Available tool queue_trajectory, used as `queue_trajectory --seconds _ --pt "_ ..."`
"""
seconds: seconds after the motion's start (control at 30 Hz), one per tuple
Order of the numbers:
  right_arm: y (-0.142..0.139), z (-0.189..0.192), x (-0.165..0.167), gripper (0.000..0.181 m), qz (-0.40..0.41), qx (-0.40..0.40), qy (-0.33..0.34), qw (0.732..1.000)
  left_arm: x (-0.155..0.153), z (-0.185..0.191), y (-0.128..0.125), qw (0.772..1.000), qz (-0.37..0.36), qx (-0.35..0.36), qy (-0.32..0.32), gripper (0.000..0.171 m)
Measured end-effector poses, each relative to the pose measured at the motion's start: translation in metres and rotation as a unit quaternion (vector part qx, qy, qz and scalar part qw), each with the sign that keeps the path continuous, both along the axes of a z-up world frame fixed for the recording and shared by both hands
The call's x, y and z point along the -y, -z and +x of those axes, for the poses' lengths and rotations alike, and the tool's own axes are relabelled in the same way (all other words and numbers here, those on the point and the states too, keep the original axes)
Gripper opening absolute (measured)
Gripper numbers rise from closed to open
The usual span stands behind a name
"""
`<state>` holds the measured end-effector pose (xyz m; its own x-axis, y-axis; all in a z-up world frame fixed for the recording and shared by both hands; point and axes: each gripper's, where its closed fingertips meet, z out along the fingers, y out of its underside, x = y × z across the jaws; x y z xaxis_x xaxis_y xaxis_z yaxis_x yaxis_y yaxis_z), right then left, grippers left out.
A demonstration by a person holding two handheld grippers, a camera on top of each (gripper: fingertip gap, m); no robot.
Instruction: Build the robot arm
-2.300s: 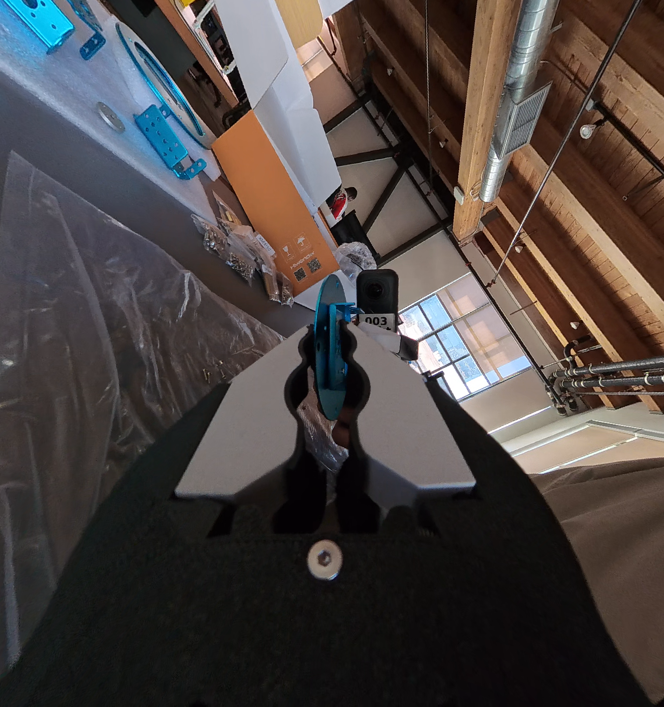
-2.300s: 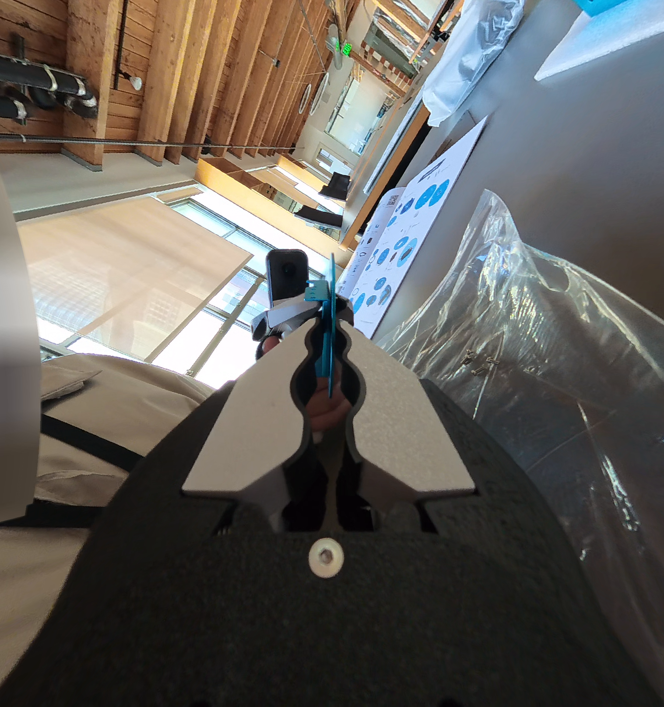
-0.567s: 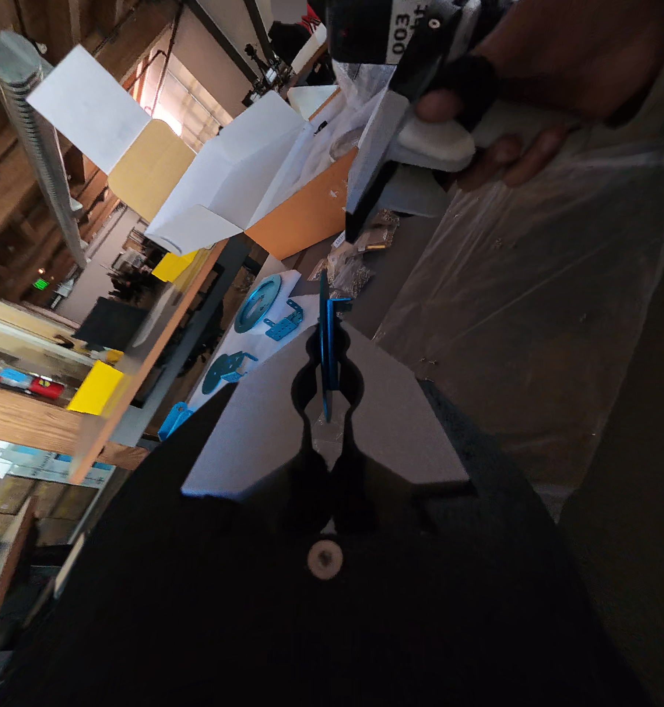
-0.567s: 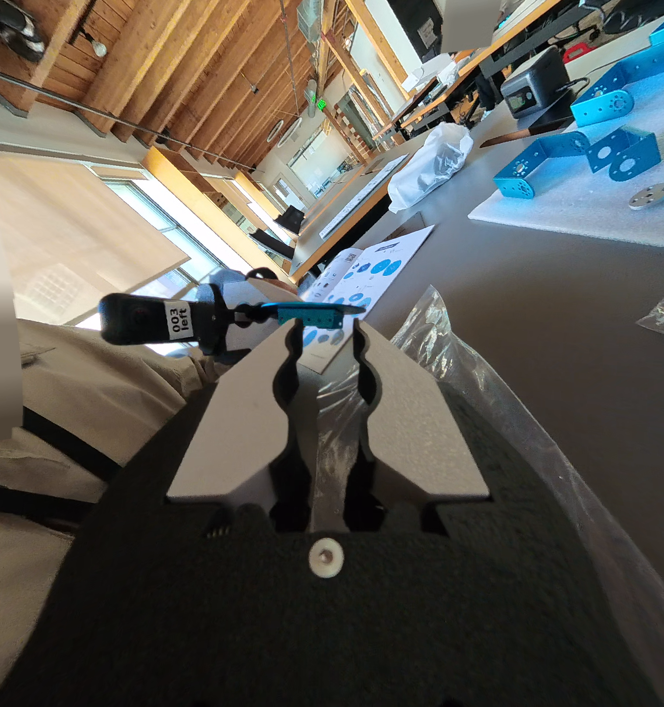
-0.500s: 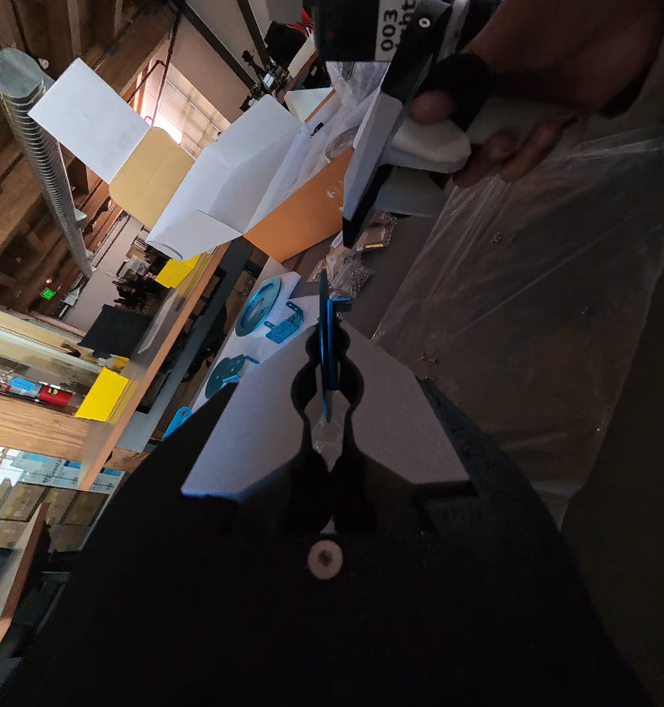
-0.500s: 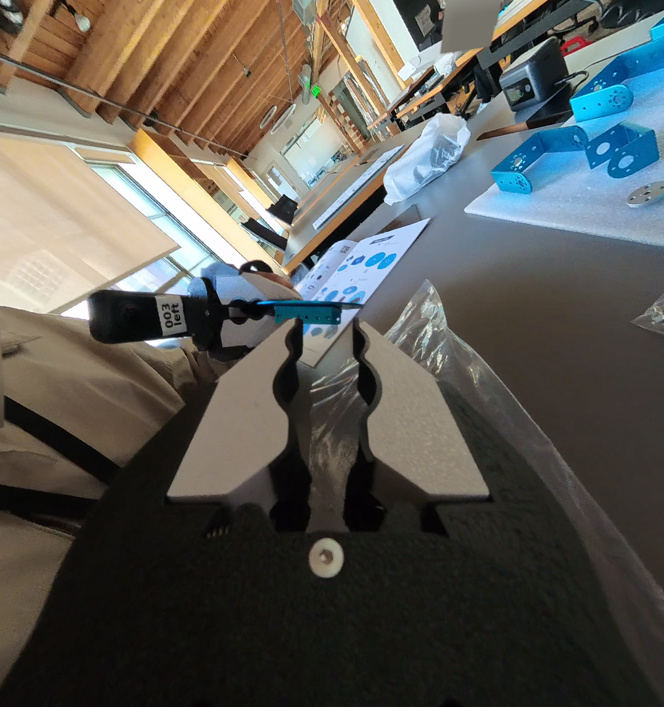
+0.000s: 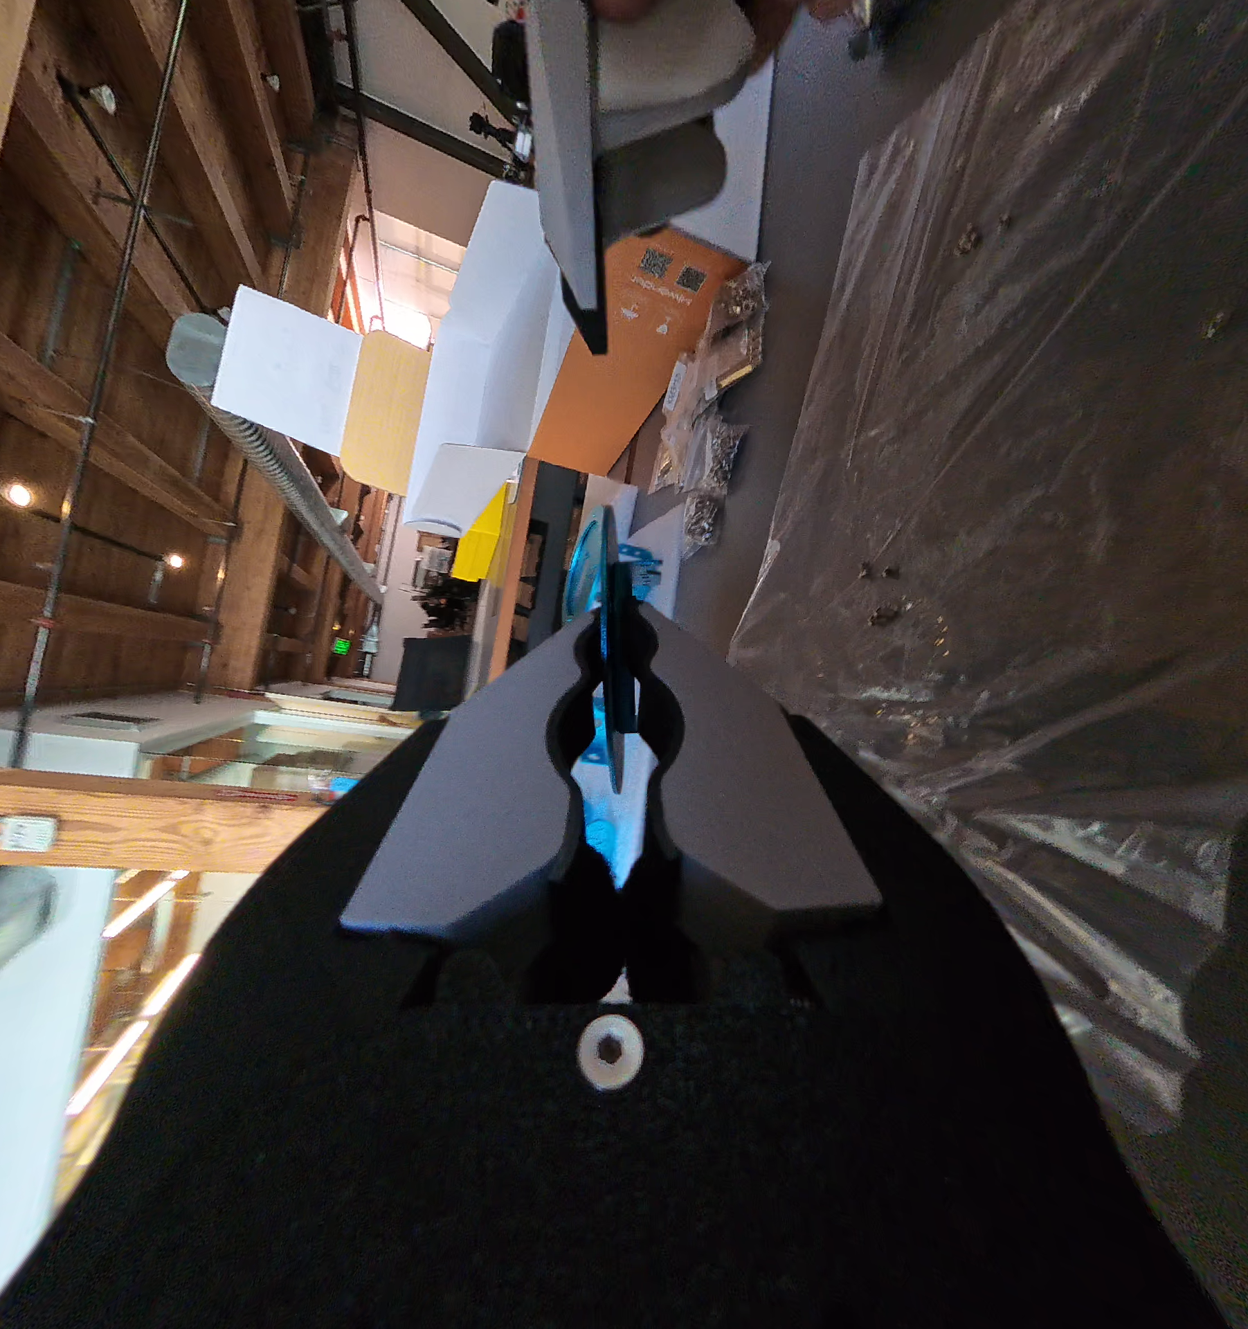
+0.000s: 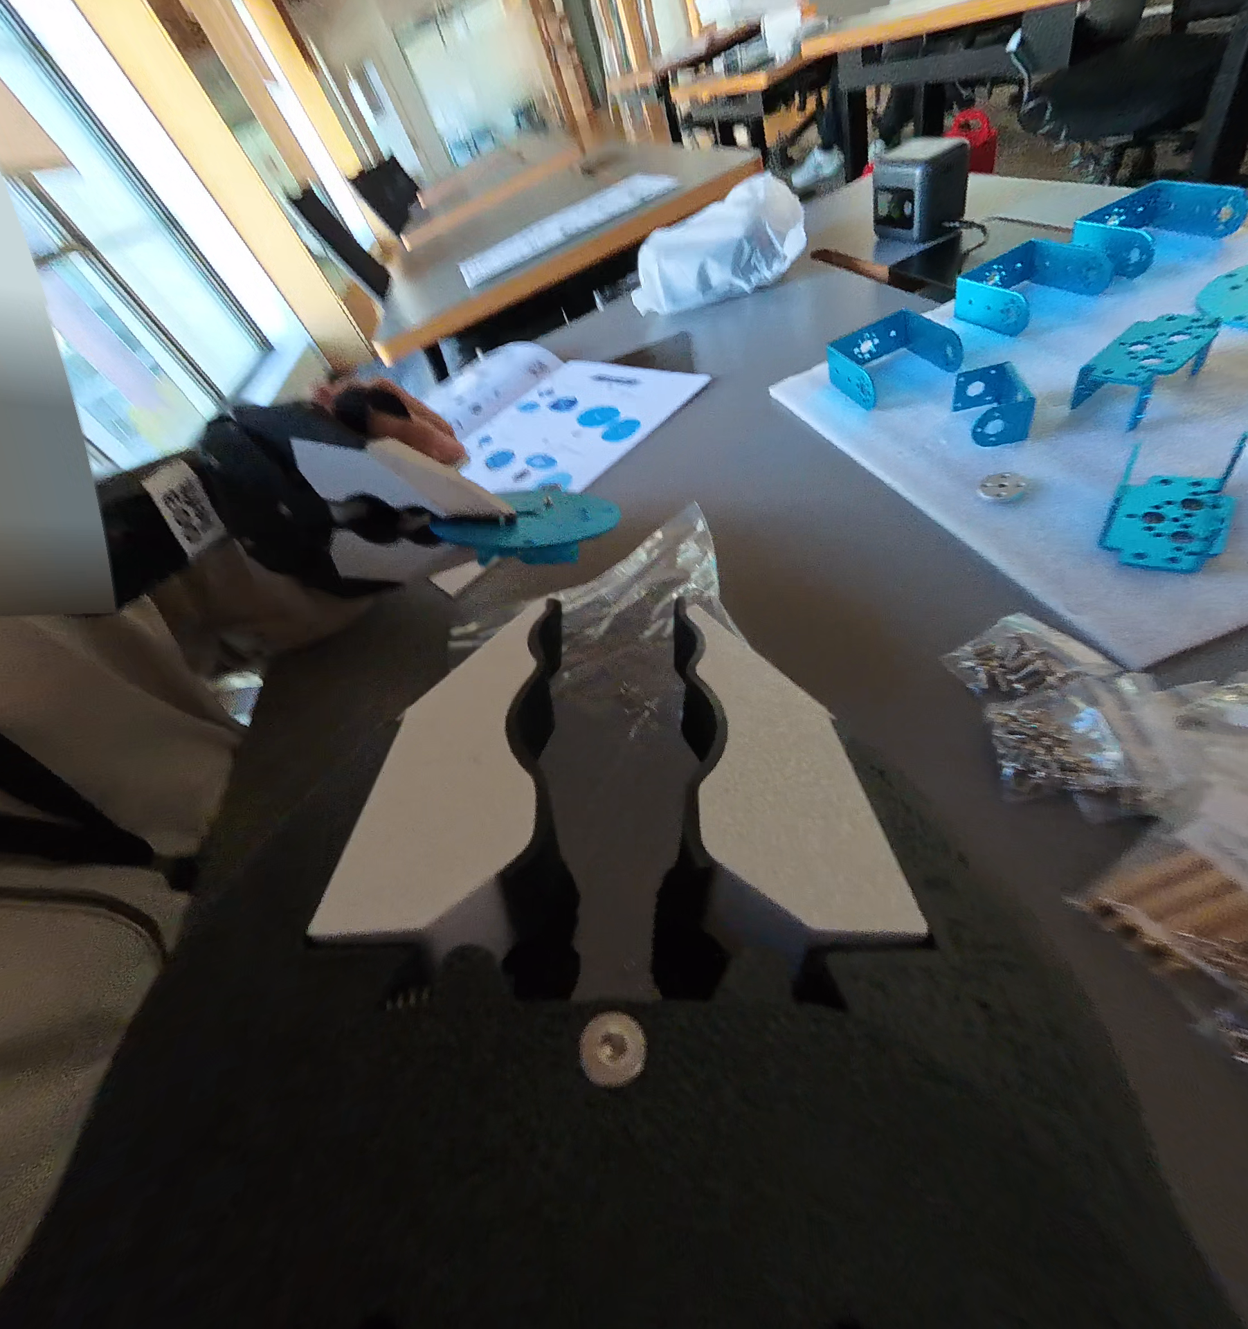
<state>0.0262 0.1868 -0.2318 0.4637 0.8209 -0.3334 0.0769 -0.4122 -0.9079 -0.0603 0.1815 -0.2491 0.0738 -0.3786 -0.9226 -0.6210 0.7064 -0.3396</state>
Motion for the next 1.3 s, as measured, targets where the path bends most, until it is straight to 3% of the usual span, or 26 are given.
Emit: queue_trajectory --seconds 0.1,0.2,0.27,0.4,0.5,0.7,0.83,1.1,1.3 --pt "0.002 0.0 0.004 0.026 0.023 0.091 -0.028 0.995 0.001 -0.004 -0.007 0.999 0.041 -0.027 0.0 0.003" --pt "0.026 -0.002 0.007 0.027 0.011 0.211 -0.068 0.975 0.003 -0.005 -0.014 0.998 0.056 -0.036 0.004 0.003" --pt "0.044 -0.003 0.007 0.027 0.009 0.249 -0.09 0.964 -0.001 -0.008 -0.011 0.998 0.061 -0.034 -0.001 0.002" --pt "0.073 -0.005 0.004 0.027 -0.002 0.252 -0.099 0.963 -0.012 -0.015 0.01 0.997 0.065 -0.038 -0.018 0.003" --pt "0.092 0.007 0.014 0.027 -0.017 0.298 -0.115 0.947 -0.007 -0.019 0.013 0.997 0.068 -0.04 -0.011 0.003" --pt "0.089 0.048 0.04 0.023 -0.039 0.334 -0.133 0.932 0.005 -0.01 0.02 1.0 0.006 -0.009 0.01 0.003" --pt "0.09 0.047 0.063 0.016 -0.019 0.309 -0.155 0.938 0.009 -0.008 0.022 1.0 -0.005 -0.001 0.015 0.003" --pt "0.11 0.037 0.065 0.011 0.036 0.377 -0.159 0.912 0.014 -0.004 0.031 1.0 -0.009 -0.009 0.022 0.003" --pt "0.114 0.039 0.062 0.01 0.033 0.379 -0.153 0.912 0.017 -0.002 0.032 1.0 0.003 -0.015 0.024 0.003"
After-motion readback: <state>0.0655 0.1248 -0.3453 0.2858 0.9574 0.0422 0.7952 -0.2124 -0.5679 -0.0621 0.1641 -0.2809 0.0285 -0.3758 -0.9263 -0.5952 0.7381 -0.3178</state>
